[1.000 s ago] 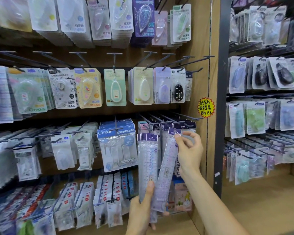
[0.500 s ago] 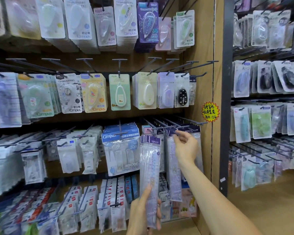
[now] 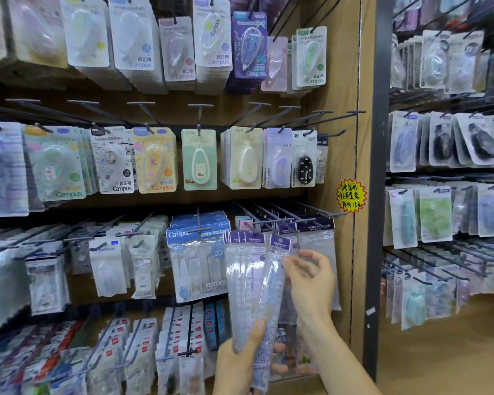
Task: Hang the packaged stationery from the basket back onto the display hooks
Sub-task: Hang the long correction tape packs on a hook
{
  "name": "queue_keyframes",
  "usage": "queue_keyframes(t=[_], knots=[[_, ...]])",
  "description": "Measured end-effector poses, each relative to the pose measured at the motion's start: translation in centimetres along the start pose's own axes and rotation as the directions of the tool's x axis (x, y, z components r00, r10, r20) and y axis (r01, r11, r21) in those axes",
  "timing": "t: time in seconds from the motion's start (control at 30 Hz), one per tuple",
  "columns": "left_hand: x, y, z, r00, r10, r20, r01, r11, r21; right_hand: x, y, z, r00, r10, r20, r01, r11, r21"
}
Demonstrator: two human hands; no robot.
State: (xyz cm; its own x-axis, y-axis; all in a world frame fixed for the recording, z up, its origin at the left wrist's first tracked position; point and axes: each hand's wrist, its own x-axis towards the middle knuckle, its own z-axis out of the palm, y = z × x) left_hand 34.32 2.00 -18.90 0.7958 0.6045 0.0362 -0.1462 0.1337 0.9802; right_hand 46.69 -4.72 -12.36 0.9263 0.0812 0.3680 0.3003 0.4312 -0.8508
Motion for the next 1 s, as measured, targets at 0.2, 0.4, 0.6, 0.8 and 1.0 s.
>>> queue_keyframes(t=[0.2, 0.4, 0.6, 0.8, 1.0], knots=[[0.0, -0.6, 0.8, 0.999, -0.003, -0.051, 0.003, 1.0, -0.005, 0.2, 0.7, -0.5, 0.995, 0.08, 0.054, -0.083, 0.994, 0.063], [-0.3, -0.8, -0.3, 0.997, 0.016, -0.073, -0.012, 0.999, 0.048, 1.5, -0.7, -1.1, 0.998, -0.029, 0.059, 0.022, 0.991, 0.13], [-0.7, -1.2, -1.5, 0.999, -0.009, -0.031, 0.007, 0.999, -0.048, 2.2, -1.2, -1.7, 0.982, -0.17, 0.077, 0.164, 0.983, 0.08], [-0.5, -0.9, -1.8, 0.999, -0.009, -0.052, 0.008, 1.0, -0.004, 2.5, -0.9, -1.3, 0.972, -0.204, 0.118, 0.209, 0.977, -0.04], [-0.5, -0.5, -1.6, 0.998, -0.012, -0.058, 0.011, 1.0, -0.017, 3.1, -1.0, -1.0, 0.969, -0.226, 0.098, 0.239, 0.96, -0.148]])
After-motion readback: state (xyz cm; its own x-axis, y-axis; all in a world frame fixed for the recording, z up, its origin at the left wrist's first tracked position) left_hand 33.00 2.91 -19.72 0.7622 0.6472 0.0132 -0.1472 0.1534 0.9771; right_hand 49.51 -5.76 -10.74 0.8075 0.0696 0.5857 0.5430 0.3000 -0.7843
